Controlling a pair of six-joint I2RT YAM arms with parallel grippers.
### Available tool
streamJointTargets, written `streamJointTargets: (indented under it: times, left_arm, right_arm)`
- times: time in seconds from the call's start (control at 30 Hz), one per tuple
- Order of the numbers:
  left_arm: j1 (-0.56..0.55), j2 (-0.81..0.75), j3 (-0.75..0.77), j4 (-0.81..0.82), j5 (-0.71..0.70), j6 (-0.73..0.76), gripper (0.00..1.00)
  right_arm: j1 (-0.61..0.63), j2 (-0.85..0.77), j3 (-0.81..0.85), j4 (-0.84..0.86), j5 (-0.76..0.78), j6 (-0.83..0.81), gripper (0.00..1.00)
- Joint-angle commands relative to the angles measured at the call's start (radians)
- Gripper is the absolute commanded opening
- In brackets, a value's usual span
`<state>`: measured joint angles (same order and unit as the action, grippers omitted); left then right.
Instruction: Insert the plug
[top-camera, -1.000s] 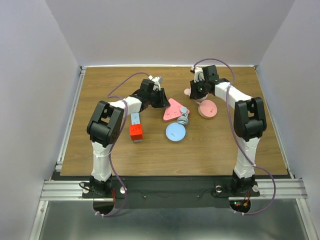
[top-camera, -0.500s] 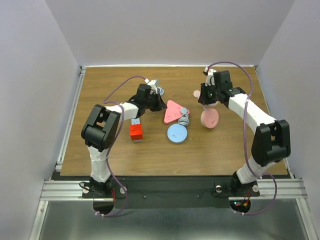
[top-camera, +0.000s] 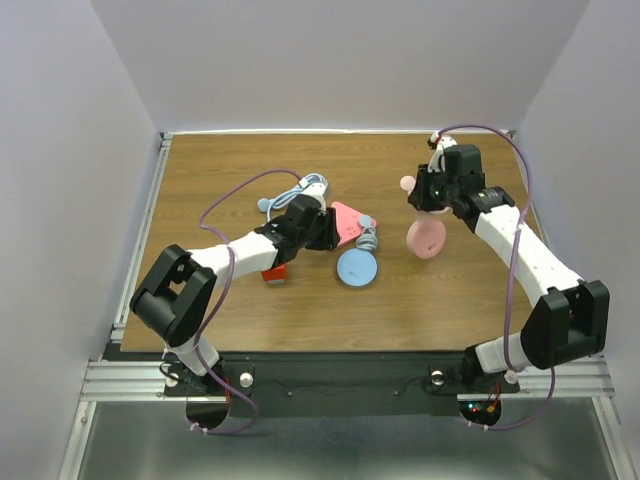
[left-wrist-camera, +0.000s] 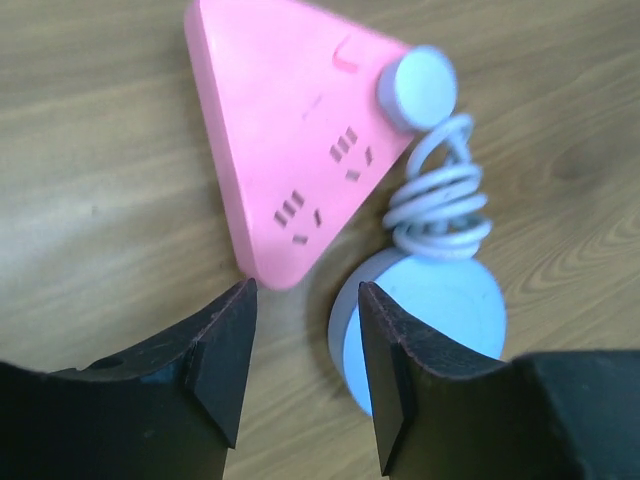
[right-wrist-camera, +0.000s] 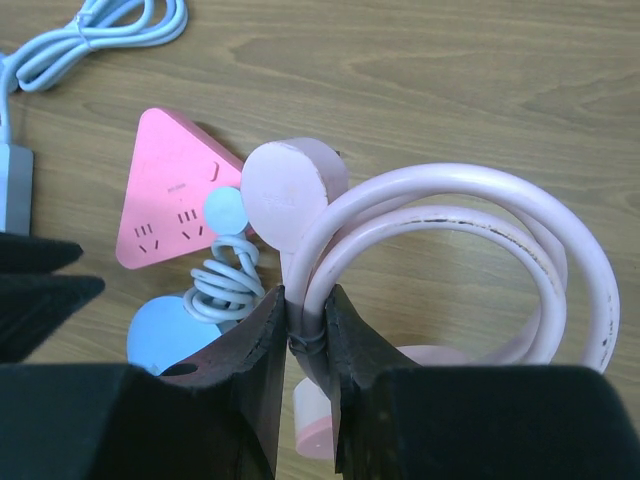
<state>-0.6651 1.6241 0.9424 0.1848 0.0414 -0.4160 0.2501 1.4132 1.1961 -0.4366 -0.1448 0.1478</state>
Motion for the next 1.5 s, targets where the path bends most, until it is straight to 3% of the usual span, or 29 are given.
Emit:
streamJointTargets:
  times: [0.0,0.2,0.6,0.8,1.13,1.33,1.47]
  left_arm:
    - [-0.033,-0.018,-0.04,-0.14,-0.156,0.006,0.54]
    - [-0.062,-0.026,-0.082,-0.234,-0.175,-0.018,0.46]
    - [-0.189,0.121,0.007,-0.249,-0.117,0.006,0.48]
    - [-0.234,0.192,0.114,-0.229,-0.046,0.022,0.48]
    - [-0.261,0.381,0.39,-0.127,0.213,-0.046,0.48]
    - [-0.257,0.471,0.547,-0.119,0.178,-0.058,0.5]
    - [-0.228,0.464,0.562,-0.133,0.166,-0.055,0.51]
  right_arm:
    - [0.005,-0.062,0.056,0.026,0.043,0.03,0.0]
    - [0.005,-0.12,0.068,0.021,0.057,0.044,0.0]
    - [0.005,-0.163,0.091,-0.014,0.077,0.05,0.01]
    - [0.005,-0.184,0.105,-0.043,0.114,0.049,0.01]
    - [0.005,-0.215,0.166,-0.108,0.201,0.059,0.01]
    - [0.005,-0.229,0.137,-0.136,0.221,0.058,0.01]
    - [0.006,-0.243,0.105,-0.151,0.209,0.058,0.01]
